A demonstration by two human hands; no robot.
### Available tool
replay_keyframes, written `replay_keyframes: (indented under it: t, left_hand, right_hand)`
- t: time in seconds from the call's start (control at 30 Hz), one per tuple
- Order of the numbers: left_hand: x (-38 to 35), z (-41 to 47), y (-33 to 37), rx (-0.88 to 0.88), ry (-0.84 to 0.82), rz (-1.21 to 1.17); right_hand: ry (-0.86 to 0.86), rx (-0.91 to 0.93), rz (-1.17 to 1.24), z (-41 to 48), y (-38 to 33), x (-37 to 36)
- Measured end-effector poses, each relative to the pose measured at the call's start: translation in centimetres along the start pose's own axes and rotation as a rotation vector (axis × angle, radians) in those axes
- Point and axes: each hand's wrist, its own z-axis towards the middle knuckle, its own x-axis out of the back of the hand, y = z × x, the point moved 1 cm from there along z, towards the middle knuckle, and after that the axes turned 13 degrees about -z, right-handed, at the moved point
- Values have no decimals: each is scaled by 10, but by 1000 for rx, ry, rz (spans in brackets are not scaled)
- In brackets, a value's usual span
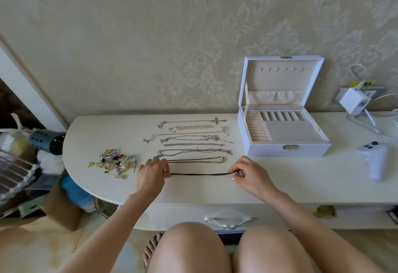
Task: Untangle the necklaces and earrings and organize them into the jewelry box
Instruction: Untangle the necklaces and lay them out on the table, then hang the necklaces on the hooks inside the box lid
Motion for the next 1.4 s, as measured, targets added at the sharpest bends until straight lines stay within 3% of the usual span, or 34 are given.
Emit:
replay_keyframes:
  t: [0.27,0.53,1.0,1.2,1.4]
  left_hand:
    - [8,18,15,-26,46,-60]
    - [6,114,47,-8,40,-55]
    - [-63,210,79,-67,-187,-105]
    - [-72,212,85,-48,-196,-74]
    - [-59,209,93,-213,-116,-78]
  right_hand:
    - [53,48,-10,21,-14,14]
    - [136,6,16,118,-32,41]
    - [-39,-145,-420,223,-10,16]
    - [-19,-205,-373,231,-8,13]
    - [107,-198,11,220,-5,25]
